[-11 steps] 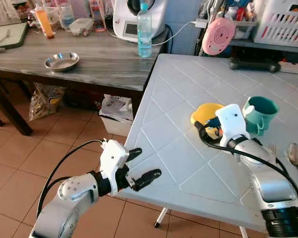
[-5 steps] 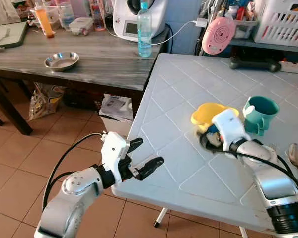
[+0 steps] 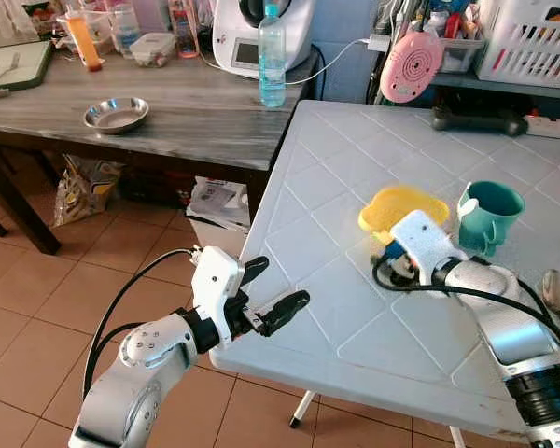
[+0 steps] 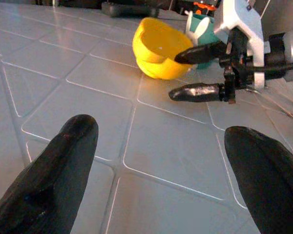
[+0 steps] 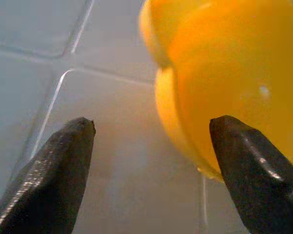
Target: Setting the table
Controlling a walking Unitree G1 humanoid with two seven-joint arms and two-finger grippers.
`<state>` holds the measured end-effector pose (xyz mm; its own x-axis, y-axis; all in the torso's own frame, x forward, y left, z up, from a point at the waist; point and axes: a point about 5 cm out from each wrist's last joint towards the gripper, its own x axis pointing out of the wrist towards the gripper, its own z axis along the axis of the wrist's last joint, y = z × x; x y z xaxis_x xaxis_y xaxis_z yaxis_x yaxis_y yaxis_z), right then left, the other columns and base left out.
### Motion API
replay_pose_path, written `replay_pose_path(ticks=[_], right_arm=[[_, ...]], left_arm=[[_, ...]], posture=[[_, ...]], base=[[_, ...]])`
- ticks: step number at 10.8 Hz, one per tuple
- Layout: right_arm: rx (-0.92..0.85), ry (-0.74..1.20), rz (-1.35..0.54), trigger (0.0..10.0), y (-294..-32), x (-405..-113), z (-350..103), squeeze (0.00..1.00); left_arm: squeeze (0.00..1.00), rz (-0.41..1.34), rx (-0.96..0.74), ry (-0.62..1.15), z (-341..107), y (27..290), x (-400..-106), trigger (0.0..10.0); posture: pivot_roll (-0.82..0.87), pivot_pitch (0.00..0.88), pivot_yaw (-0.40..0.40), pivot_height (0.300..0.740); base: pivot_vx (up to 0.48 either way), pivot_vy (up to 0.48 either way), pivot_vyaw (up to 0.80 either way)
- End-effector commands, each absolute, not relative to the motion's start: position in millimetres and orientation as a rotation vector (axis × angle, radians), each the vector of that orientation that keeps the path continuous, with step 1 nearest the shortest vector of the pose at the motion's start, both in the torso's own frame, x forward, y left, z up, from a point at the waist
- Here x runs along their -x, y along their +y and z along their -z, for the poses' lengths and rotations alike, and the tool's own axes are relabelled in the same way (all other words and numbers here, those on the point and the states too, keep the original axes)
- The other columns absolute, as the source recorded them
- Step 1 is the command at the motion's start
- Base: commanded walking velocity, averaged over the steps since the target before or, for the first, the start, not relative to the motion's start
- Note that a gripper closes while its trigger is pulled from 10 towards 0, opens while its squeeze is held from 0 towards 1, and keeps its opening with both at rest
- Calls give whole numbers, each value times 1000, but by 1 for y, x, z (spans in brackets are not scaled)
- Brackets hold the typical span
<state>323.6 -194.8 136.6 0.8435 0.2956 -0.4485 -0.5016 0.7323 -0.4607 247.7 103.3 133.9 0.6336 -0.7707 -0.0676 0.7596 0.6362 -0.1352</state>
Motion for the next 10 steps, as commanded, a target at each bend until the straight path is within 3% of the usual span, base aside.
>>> replay_pose_path(ticks=[1,10], right_arm=[[626,363,-474,0,-194,-325,-138,0],[693,377,-505,0,-200,-323,-135,0]], left_arm=[[0,868,86,121,-135,105,-247,10000],[0,875,82,137,-129,99,-242,10000]], posture=[[-37,75,10,740],[-37,74,13,740]], base=[[0,0,0],[0,0,0]])
